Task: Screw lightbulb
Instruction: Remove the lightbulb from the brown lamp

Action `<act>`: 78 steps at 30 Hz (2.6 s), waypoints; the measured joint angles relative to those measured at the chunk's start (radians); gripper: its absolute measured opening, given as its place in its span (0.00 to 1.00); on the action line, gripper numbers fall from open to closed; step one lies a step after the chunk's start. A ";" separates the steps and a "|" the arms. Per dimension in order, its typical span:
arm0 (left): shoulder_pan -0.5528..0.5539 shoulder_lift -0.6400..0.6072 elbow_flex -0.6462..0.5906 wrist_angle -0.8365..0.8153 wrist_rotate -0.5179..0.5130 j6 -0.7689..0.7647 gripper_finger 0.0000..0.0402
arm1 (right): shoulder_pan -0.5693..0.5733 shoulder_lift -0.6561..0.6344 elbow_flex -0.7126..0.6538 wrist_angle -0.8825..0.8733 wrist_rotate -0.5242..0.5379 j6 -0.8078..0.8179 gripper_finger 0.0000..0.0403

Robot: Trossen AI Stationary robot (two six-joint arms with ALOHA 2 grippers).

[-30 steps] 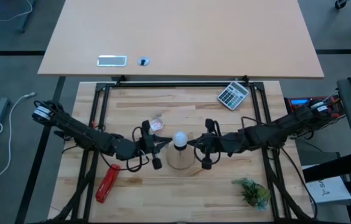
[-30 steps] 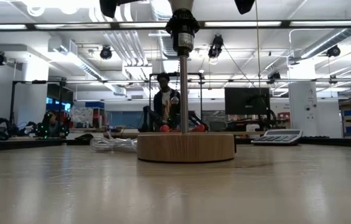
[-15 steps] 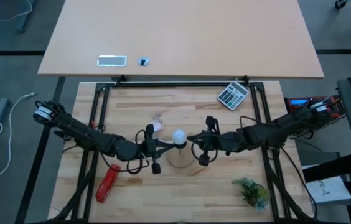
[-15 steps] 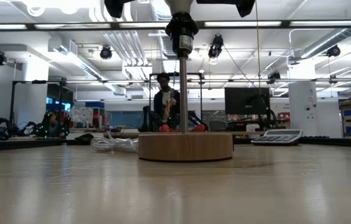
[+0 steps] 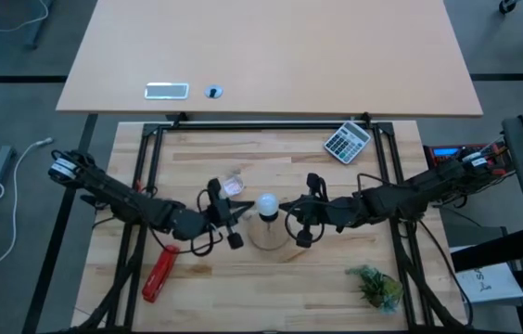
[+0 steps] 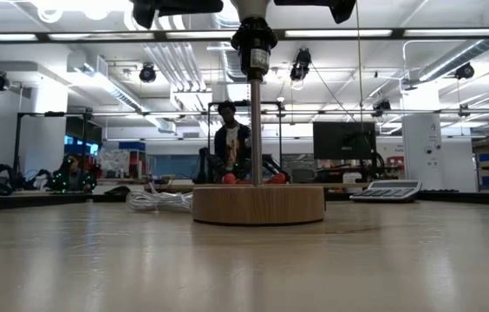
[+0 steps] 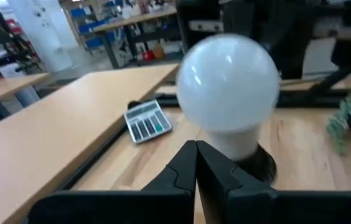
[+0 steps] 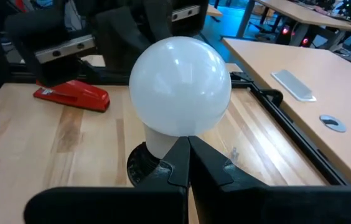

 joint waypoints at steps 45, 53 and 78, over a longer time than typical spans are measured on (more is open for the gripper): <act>-0.013 -0.004 0.000 0.009 0.035 0.007 0.00 | 0.002 -0.066 0.002 -0.083 0.045 0.050 0.00; -0.005 0.005 0.000 0.061 0.044 0.031 0.00 | 0.016 -0.064 0.002 -0.047 -0.031 0.053 0.00; 0.014 0.005 0.000 0.096 0.173 0.067 0.00 | -0.006 -0.016 0.000 0.004 0.029 -0.002 0.00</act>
